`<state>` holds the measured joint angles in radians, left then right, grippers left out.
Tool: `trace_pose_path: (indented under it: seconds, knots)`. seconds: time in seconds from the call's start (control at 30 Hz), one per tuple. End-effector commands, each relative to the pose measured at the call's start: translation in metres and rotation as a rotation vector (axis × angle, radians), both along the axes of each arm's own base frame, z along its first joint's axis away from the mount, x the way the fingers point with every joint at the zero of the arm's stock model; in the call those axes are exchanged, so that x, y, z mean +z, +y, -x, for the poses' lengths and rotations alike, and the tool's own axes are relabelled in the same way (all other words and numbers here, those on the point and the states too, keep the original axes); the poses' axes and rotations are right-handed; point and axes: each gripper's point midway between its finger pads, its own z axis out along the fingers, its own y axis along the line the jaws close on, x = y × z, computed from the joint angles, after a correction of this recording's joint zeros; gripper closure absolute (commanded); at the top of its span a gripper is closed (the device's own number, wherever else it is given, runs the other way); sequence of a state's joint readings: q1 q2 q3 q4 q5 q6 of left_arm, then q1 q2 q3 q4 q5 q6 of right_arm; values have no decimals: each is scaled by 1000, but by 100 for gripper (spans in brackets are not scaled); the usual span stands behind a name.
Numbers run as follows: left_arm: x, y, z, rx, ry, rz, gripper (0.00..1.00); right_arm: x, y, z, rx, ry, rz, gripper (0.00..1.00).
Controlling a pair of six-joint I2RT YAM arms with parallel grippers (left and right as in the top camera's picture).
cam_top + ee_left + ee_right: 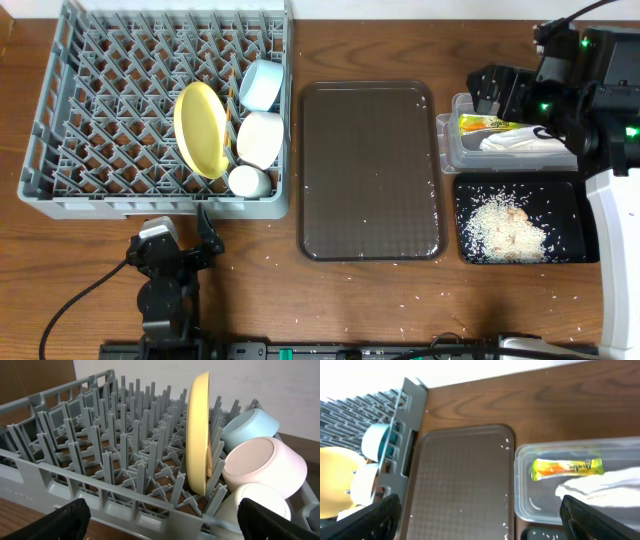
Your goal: Sort waste into correct bins and load items into the dishwasher
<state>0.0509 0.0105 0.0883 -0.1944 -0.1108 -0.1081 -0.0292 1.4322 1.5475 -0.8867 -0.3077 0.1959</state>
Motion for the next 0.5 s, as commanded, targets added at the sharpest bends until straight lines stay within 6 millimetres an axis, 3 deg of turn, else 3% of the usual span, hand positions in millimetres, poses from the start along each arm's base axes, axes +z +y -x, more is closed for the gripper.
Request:
trace_pose_path:
  seconds: [0.0, 0.17, 0.27, 0.47]
  knots:
    - [-14, 2, 1, 9, 36, 2, 6, -6, -3, 4, 0, 26, 33, 1]
    - [-14, 2, 1, 9, 36, 2, 6, -11, -13, 6, -18, 36, 99, 1]
    - [-14, 2, 1, 9, 36, 2, 6, -1, -26, 4, -67, -9, 174, 1]
    - [-14, 2, 1, 9, 35, 3, 6, 27, -22, 14, 1, -179, 312, 1]
